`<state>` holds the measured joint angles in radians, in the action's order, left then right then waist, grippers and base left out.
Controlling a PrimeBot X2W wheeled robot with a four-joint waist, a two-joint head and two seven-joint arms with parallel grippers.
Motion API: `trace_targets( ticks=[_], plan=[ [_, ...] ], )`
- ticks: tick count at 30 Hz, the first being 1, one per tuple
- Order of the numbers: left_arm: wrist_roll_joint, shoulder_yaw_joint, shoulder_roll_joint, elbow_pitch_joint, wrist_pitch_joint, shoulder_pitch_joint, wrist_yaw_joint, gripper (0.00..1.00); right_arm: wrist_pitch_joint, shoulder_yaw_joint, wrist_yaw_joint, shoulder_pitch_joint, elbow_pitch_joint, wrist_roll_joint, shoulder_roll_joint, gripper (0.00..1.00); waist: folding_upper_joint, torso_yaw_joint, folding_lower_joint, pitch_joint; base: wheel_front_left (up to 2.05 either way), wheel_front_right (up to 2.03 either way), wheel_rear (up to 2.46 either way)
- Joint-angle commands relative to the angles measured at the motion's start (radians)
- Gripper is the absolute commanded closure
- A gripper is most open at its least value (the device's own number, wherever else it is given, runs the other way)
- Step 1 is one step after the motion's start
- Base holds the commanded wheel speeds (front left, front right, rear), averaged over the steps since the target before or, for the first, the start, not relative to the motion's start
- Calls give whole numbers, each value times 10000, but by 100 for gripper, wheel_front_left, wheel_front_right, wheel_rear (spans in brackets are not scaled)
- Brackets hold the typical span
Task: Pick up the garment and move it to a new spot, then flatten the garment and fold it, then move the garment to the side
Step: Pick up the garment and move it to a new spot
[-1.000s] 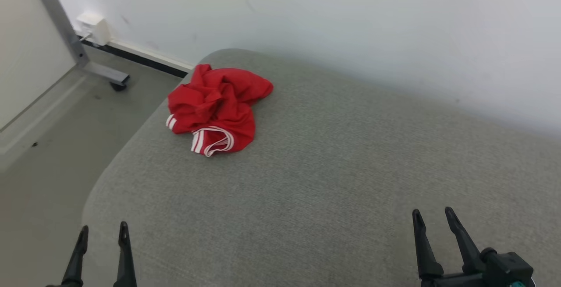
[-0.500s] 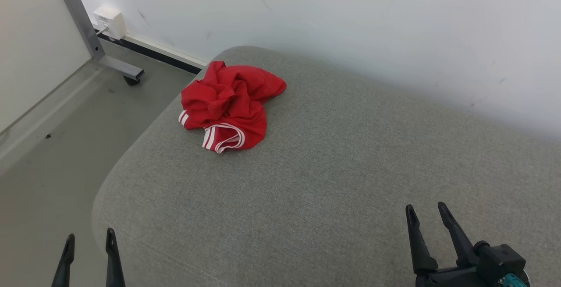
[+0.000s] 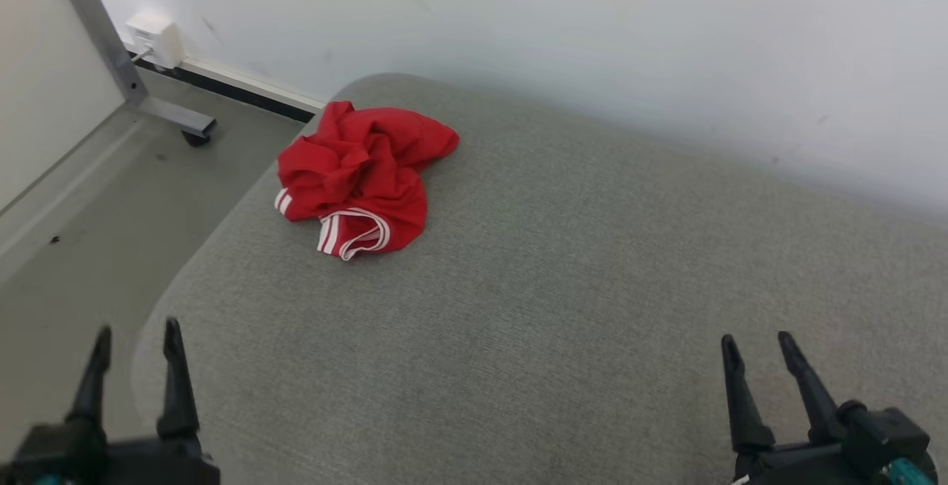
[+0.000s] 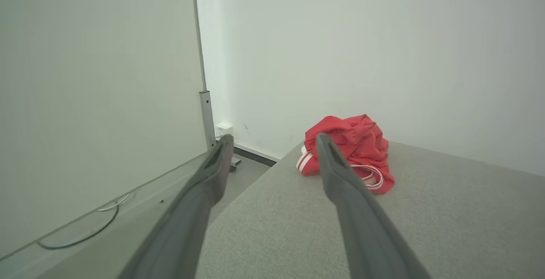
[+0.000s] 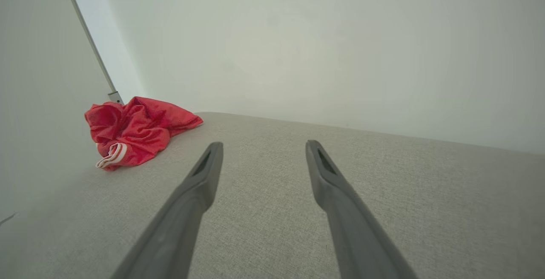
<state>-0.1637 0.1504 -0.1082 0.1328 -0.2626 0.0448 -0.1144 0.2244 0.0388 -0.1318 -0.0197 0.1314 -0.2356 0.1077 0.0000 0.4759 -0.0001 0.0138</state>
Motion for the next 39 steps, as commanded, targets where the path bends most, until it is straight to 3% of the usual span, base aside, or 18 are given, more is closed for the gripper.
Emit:
trace_targets(
  ticks=[1,10,17,29,39],
  plan=[
    [-69,62,-182,126,-32,646,-35,0,-107,-81,26,169,-185,102,168,0,0,-792,1,799,0,0,0],
    [-674,419,-1062,987,-31,3887,-98,0,-563,-431,26,942,-1286,341,662,0,0,-2594,1,2700,0,0,0],
    [-1089,454,-1992,2211,140,6063,-148,0,-643,-651,26,1302,-1805,529,692,0,0,-3568,1,3737,0,0,0],
    [-1599,-208,-3455,5369,1027,7879,-144,0,-629,-842,26,1747,-2054,633,613,0,0,-4326,1,4736,0,0,0],
    [-2950,-1313,-3941,7556,2471,8175,-145,0,-565,-933,26,1926,-1946,668,591,0,0,-4489,1,4739,0,0,0]
  ],
)
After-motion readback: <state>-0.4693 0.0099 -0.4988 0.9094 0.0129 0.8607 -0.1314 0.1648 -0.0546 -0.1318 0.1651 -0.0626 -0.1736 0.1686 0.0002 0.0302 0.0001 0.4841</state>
